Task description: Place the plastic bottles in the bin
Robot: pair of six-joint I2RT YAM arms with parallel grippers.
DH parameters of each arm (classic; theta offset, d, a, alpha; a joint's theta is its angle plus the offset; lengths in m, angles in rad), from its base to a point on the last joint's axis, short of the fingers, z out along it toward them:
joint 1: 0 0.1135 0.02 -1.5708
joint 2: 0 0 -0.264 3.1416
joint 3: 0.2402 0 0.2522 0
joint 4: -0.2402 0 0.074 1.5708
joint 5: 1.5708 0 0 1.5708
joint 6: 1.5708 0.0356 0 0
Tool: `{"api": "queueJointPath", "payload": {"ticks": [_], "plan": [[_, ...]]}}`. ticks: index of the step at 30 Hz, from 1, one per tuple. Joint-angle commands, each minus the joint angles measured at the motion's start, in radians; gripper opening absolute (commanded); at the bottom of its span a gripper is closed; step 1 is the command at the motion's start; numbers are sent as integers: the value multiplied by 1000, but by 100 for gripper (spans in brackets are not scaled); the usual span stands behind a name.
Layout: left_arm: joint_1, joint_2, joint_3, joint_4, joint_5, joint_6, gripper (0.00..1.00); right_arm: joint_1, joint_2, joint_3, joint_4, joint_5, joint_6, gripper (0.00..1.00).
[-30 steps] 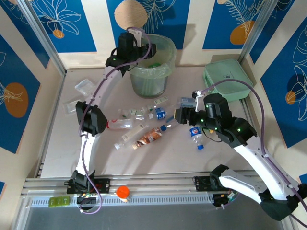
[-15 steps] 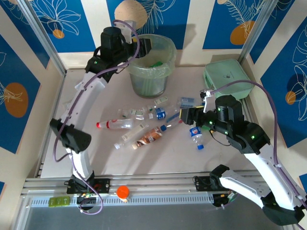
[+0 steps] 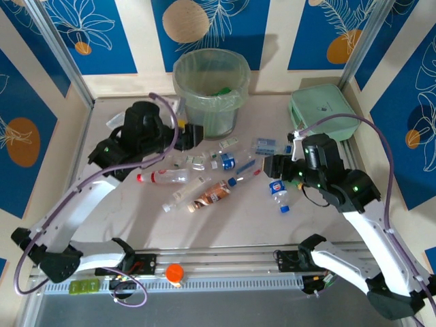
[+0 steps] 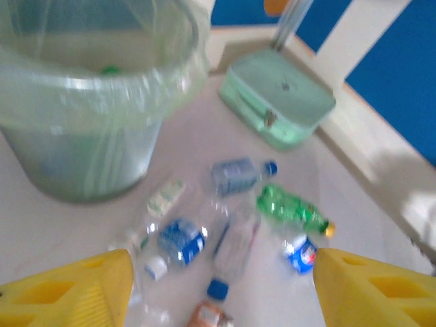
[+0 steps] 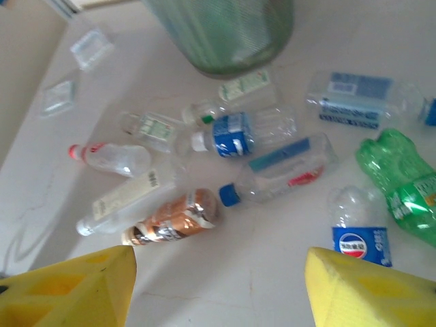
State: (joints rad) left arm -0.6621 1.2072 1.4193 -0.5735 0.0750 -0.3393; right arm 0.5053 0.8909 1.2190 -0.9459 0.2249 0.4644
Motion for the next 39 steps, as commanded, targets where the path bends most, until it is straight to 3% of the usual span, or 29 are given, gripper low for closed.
{"api": "queueJointPath", "payload": {"ticks": [1, 7, 15, 26, 39], "plan": [[-35, -51, -132, -58, 79, -18, 70, -61, 46, -55, -53, -53, 12, 67], [-73, -155, -420, 63, 154, -101, 70, -140, 111, -174, -20, -6, 44, 67], [-82, -264, -658, 270, 209, -191, 70, -205, 267, -272, 67, 58, 59, 70], [-81, -302, -746, 288, 190, -188, 70, -239, 518, -293, 147, 56, 27, 72], [-81, -308, -761, 288, 183, -176, 70, -168, 697, -245, 181, 63, 21, 70]]}}
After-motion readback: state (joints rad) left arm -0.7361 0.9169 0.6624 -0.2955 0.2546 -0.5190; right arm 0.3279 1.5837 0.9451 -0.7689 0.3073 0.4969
